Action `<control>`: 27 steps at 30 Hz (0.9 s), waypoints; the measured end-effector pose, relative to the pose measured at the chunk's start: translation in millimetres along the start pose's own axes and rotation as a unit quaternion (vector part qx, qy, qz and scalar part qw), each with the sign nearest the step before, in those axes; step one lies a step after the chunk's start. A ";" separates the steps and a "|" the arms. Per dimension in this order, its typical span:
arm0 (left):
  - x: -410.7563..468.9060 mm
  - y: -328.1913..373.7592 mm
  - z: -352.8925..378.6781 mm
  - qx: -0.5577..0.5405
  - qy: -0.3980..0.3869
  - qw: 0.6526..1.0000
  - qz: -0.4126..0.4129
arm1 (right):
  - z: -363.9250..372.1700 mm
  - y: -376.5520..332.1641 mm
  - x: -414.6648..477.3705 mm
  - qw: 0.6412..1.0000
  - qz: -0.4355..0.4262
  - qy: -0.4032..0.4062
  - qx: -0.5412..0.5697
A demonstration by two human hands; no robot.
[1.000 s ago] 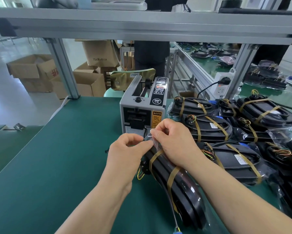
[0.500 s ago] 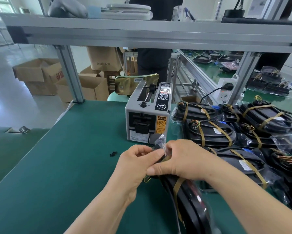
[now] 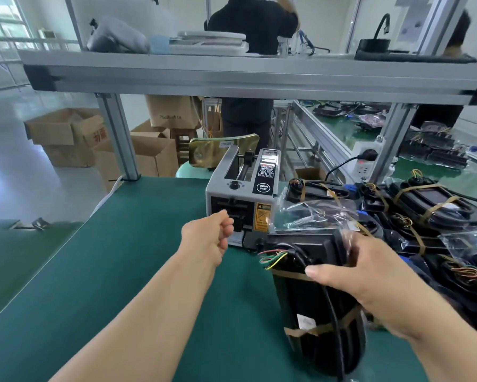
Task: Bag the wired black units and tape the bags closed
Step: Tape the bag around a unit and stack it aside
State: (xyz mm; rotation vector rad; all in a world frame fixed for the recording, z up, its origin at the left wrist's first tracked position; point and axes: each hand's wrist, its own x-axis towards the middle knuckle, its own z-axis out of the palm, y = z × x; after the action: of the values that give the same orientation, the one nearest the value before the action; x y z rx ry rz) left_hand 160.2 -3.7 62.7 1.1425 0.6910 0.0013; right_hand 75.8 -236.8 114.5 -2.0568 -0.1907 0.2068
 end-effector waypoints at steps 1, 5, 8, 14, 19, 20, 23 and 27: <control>1.9 0.4 1.0 -0.002 0.003 1.000 -0.004 | 1.9 4.4 -5.6 1.000 0.001 0.021 0.016; 4.8 2.1 7.9 -0.006 0.006 1.000 -0.010 | 7.3 17.1 -21.0 0.996 -0.011 0.078 0.047; 6.5 3.1 17.0 -0.005 0.011 1.000 -0.015 | 8.7 18.3 -27.7 0.993 -0.031 0.091 0.063; 3.8 -1.4 29.6 -0.071 0.068 0.995 0.009 | 10.0 17.5 -37.0 0.992 -0.050 0.089 0.073; -39.4 -8.1 6.1 -0.068 -0.011 0.994 0.084 | 17.1 20.1 -49.9 0.985 -0.081 0.106 0.111; -53.2 -10.1 -0.1 -0.058 -0.040 0.992 0.107 | 20.1 20.8 -52.5 0.983 -0.084 0.110 0.118; -94.8 -16.7 -14.9 -0.002 -0.115 0.977 0.182 | 30.4 23.6 -58.9 0.974 -0.120 0.133 0.137; -144.3 -20.1 -24.5 0.099 -0.172 0.949 0.244 | 42.2 29.9 -62.1 0.962 -0.157 0.147 0.166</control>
State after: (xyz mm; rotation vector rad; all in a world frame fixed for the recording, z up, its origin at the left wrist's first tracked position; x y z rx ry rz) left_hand 26.4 -41.3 112.8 1.4414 0.0865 0.1524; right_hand 7.3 -228.7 72.5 -1.6703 -0.2749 -0.2478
